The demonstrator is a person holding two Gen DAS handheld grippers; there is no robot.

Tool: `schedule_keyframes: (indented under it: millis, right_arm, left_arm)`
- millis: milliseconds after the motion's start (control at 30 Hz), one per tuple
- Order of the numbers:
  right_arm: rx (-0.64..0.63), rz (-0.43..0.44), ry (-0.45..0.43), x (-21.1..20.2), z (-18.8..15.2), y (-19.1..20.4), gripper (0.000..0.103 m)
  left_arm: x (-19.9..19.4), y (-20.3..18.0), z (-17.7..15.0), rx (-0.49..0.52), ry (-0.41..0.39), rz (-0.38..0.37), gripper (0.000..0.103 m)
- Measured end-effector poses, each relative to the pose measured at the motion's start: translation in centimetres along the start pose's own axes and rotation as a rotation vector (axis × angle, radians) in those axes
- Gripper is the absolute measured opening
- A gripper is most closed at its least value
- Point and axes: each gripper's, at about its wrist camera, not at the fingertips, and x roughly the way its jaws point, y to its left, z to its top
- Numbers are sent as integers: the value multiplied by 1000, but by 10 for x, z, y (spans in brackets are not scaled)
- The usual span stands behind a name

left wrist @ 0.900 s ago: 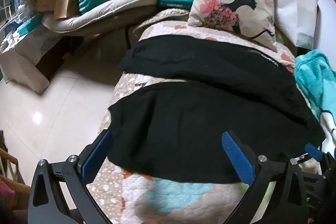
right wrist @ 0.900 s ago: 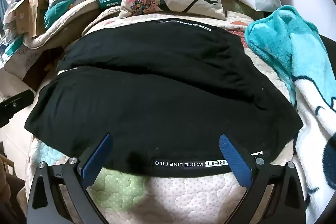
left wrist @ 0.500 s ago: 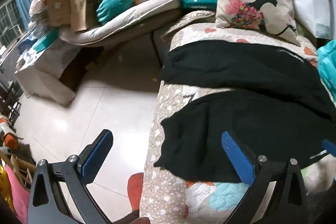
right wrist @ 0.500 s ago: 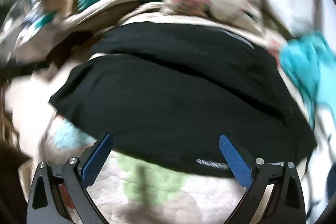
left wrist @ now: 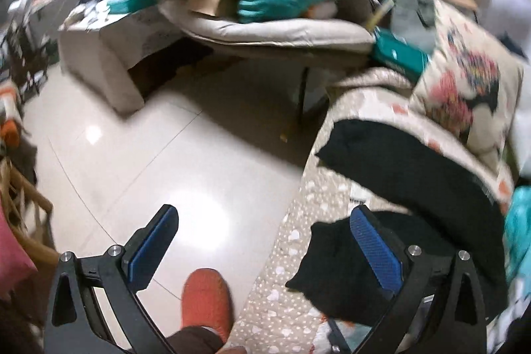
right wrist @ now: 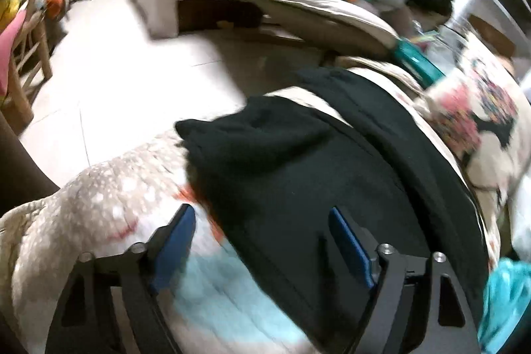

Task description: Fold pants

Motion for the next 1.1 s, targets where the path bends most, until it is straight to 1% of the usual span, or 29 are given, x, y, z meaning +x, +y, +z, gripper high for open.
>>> schedule_keyframes:
  millis: [33,67,100,133,167,200,333,433,567,667,800,867,900,933,967,1000,1033,1067,1100]
  right_arm:
    - [30,51,6,4,4,-4,45]
    - [68,68,19,6,8,-7,31]
    - [86,62,21,7,11,-8,17]
    - [101,64,26,7,13,-8,11]
    - [111,69,33,7,16,-10,7]
    - [120,74,37,7,18,-11,4]
    - [142,129,36,-5,21,-7,4]
    - [181,217,33,-13,20,0,4]
    - [224,303,42,-17,21,19,4]
    - [229,329,56,-19,16,38,4]
    - [258,340,64,-24,12,40,7]
    - [279,345,55,-31,15,28,8]
    - [290,351,47,-38,18,19,10]
    - [300,353,41,-49,16,11,15]
    - [310,342,36,-59,15,0,33]
    - [323,318,24,-69,11,-12,54]
    - [345,282,10,-81,5,-26,61]
    - [382,228,0,-95,-5,-46,66]
    - [422,179,6,-104,-16,-65,66]
  left_arm:
    - [-1,3,2,-14,-3,-5,103]
    - [-3,6,3,-26,-11,-9,103]
    - [-5,8,4,-33,-19,-10,103]
    - [-7,10,4,-40,-27,-11,103]
    - [-10,11,4,-50,-35,-13,103]
    - [-11,11,4,-59,-42,-15,103]
    - [-18,23,6,-118,-75,-20,103]
    - [-18,27,8,-155,-87,-18,103]
    - [-13,28,7,-162,-81,-9,103]
    - [-8,25,6,-157,-68,-11,103]
    - [-6,21,4,-144,-67,-12,103]
    - [-5,18,2,-131,-69,-17,103]
    - [-4,15,1,-119,-65,-21,103]
    - [-2,12,0,-109,-59,-25,103]
    - [0,8,-3,-91,-47,-34,103]
    - [1,3,-5,-73,-37,-45,103]
    - [3,-4,-8,-53,-26,-58,103]
    - [5,-12,-11,-27,-14,-72,103]
    - [6,-20,-15,-1,-5,-82,103]
